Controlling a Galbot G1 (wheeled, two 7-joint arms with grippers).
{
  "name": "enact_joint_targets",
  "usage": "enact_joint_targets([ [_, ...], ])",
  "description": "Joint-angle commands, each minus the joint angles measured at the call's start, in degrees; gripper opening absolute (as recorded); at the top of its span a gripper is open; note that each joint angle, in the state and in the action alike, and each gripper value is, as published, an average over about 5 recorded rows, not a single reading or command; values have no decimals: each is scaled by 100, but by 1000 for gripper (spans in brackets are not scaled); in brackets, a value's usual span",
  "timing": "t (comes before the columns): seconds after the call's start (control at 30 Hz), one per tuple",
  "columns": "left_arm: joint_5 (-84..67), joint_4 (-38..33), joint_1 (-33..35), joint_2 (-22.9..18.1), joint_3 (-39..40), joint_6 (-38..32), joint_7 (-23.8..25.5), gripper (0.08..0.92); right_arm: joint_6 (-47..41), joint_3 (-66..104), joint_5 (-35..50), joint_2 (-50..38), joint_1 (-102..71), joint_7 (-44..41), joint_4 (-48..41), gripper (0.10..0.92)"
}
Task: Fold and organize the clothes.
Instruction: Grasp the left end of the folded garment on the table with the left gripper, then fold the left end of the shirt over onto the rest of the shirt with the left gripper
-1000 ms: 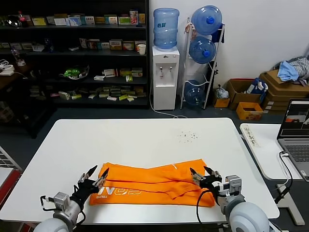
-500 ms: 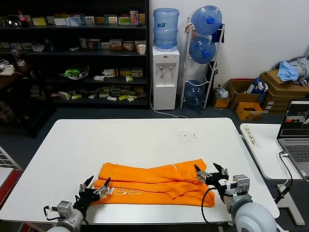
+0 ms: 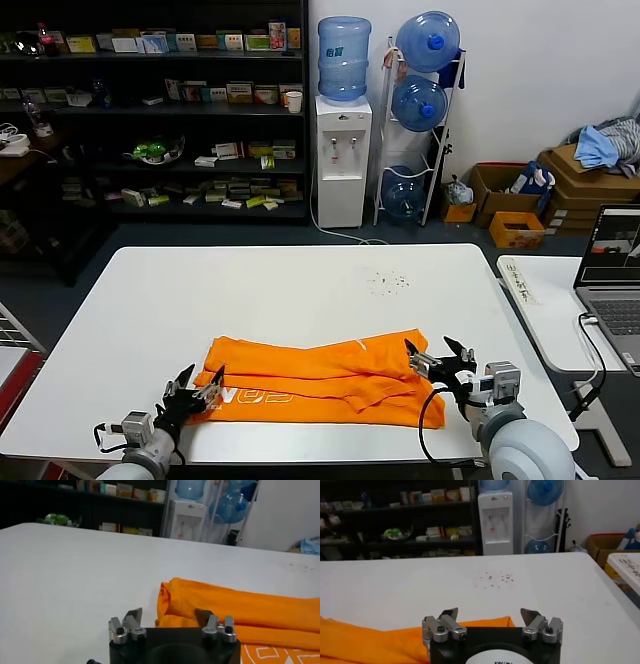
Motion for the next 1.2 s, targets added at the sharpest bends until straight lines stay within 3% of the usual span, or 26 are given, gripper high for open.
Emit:
enact_joint_targets([
  [0.03, -8, 35, -9, -77, 40, 26, -33, 628, 9, 37, 10, 0, -27, 4, 7, 823],
  [0.63, 44, -315, 87, -167, -100, -57, -124, 138, 36, 24, 46, 24, 6, 14, -43, 823],
  [0.93, 479, -719, 462, 82, -1142, 106, -101, 129, 62, -35, 25, 85, 70, 10, -88, 823],
  [1.2, 1120, -26, 739, 677, -2419, 201, 188, 129, 85, -147, -16, 154, 171, -10, -138, 823],
])
